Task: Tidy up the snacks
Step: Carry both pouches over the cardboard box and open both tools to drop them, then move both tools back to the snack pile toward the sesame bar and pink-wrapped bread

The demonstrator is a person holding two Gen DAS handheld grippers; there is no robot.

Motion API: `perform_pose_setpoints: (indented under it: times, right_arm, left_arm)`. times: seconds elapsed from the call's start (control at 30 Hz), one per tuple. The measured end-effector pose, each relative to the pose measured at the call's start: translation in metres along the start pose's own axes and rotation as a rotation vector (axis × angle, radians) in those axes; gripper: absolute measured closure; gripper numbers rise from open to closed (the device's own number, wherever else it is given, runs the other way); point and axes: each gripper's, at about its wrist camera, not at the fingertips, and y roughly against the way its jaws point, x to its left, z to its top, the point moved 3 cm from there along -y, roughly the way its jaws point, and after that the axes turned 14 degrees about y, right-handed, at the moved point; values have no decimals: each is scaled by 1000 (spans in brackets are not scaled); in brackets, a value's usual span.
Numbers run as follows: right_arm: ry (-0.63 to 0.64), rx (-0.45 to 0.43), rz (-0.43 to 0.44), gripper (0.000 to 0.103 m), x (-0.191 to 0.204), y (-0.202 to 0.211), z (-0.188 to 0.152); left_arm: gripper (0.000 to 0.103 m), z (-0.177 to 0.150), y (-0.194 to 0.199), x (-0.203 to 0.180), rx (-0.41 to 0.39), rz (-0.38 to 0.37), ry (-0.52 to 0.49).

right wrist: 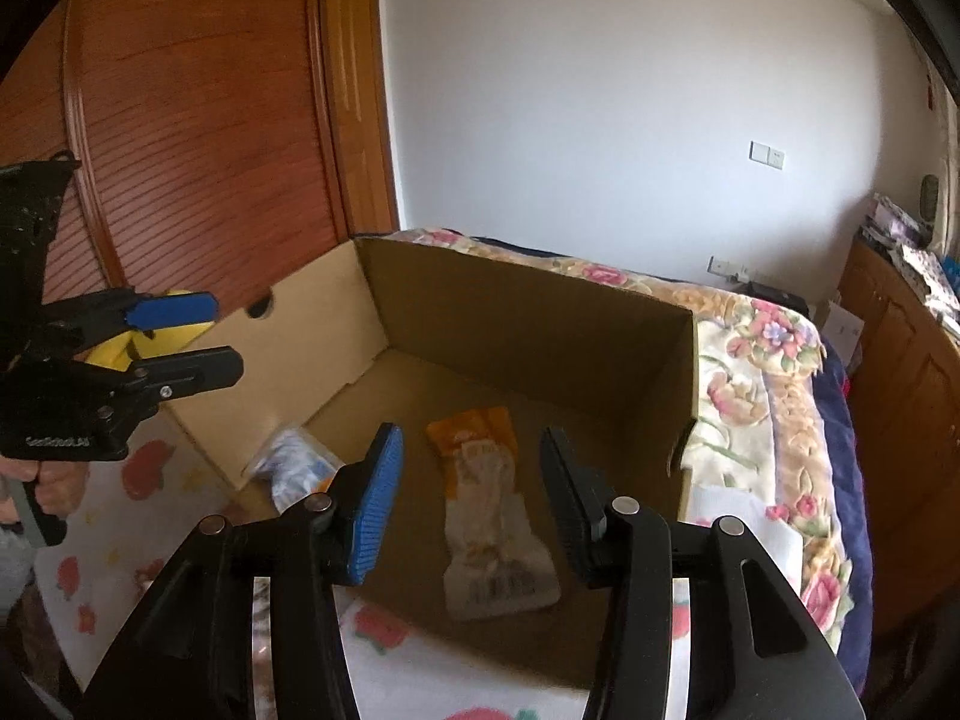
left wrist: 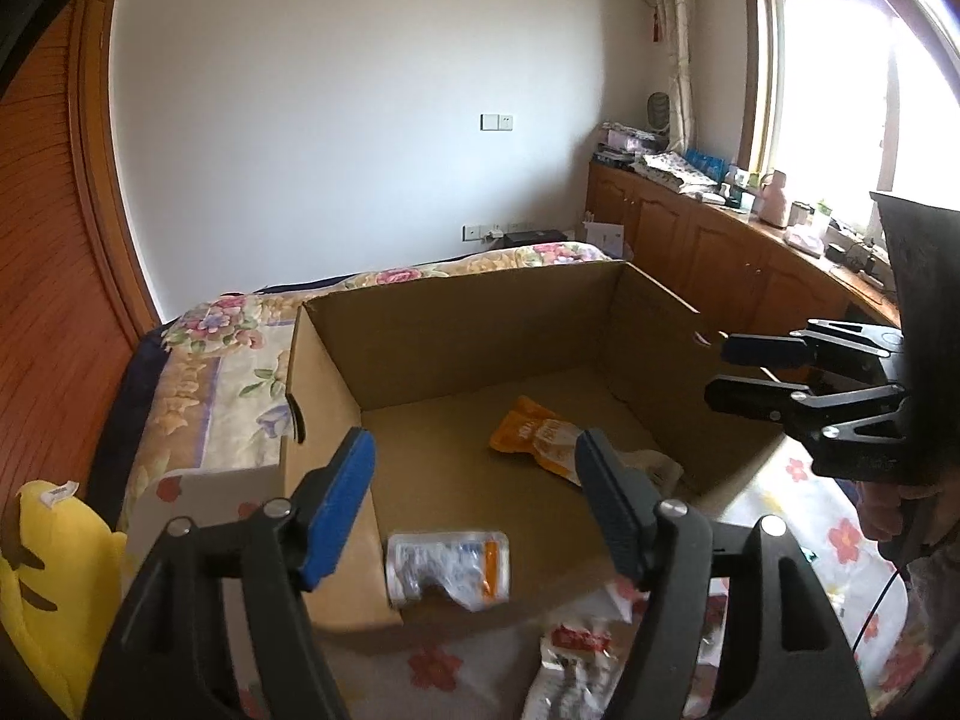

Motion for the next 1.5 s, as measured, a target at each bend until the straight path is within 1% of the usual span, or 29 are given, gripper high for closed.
perform_pose_setpoints:
  times: [0.2,0.3,0.5,0.9,1.07,1.13,1.37,1.5]
  right_arm:
    - [-2,-8,7,55,26,47,-11]
    - [-16,-9,14,55,38,69,-20]
    - [-40,8,19,55,60,97,-41]
    - [-79,75,48,54,99,95,-75]
    - [-89,100,54,52,111,88,-88]
    - [-103,111,54,47,113,82,-92]
    - [-147,147,75,47,122,66,-109]
    - [-152,165,69,47,124,60,-116]
  left_arm:
    - [33,-18,38,-7,-9,-26,-4]
    - [33,-30,55,-10,-9,-31,-23]
    - [33,-60,85,-15,8,-50,-43]
    - [33,-110,105,-15,58,-55,-55]
    - [33,-127,106,-18,80,-56,-62]
    - [33,-136,105,-18,88,-55,-65]
    - [33,-160,101,-18,131,-62,-67]
    - [33,-170,99,-22,149,-62,-76]
